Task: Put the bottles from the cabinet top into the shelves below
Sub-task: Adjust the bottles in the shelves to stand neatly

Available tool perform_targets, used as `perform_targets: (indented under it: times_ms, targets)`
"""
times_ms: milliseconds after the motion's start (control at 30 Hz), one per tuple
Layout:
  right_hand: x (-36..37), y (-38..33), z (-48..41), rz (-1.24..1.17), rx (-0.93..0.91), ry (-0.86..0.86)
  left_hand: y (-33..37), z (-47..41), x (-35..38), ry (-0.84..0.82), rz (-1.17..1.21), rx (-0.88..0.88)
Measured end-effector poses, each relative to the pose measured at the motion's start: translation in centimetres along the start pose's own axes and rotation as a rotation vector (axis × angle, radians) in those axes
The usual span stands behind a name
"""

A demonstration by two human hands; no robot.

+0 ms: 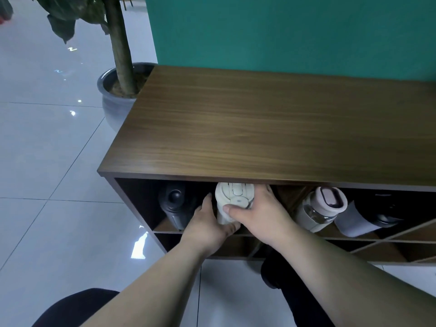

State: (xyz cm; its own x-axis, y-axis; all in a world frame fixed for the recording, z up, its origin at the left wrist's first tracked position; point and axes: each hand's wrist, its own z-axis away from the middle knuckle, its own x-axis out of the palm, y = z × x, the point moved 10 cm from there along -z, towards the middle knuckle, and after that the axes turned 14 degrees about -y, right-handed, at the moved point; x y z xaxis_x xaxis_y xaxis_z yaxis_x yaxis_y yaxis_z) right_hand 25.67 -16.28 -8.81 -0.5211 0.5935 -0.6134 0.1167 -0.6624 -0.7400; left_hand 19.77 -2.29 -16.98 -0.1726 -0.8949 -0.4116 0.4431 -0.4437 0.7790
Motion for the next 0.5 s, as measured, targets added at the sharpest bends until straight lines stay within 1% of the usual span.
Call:
perform_targets:
  times_ms: [167,500]
  targets:
    - [0.44,0.11,-0.46,0.022,0.009,-0.02,1.28,0.29,0.47,-0.022,0.012,0.064]
    - [0.37,0.27,-0.34,0.058,0.024,-0.039,0.79,0.04,0.61,0.032,-0.028,0.02]
